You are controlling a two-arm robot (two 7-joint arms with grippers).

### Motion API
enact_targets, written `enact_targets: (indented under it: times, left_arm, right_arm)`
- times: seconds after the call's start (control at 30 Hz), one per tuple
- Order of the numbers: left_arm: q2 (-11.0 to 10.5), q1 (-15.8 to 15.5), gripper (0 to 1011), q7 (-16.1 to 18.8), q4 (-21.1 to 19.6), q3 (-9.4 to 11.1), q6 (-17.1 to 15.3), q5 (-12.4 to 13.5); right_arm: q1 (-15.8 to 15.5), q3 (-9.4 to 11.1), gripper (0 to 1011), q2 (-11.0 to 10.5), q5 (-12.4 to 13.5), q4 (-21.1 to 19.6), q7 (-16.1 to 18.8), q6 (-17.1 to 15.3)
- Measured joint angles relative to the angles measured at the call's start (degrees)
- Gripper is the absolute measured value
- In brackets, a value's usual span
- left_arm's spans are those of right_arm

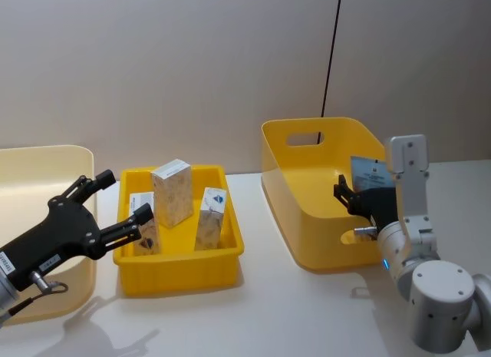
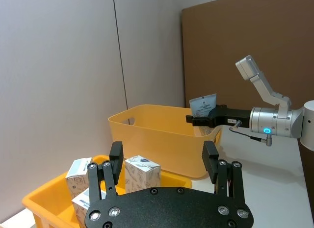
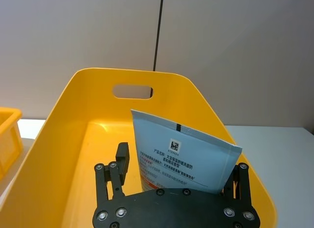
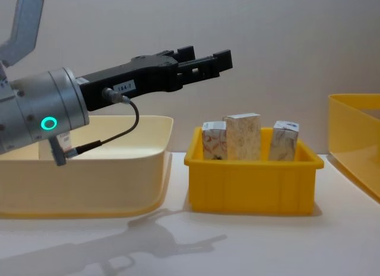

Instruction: Bimanual collaborative sorting of washing and personal care products

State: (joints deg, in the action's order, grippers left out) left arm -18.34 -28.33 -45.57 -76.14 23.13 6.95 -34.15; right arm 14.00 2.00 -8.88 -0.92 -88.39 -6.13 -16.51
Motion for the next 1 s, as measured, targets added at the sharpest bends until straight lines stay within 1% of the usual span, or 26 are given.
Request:
enact_targets:
  times: [0.6, 1.0]
  left_arm:
    - [0.00, 0.00, 1003, 0.00, 0.00, 0.00, 0.00, 0.00]
    - [0.00, 0.00, 1003, 0.00, 0.00, 0.00, 0.00, 0.00]
  right_arm:
    - [0.06, 0.18, 1001, 0.18, 0.00, 0.05, 0.11, -0.01]
    - [0.48, 1.22, 1001, 0.70, 0.43, -0.10, 0.43, 1.63]
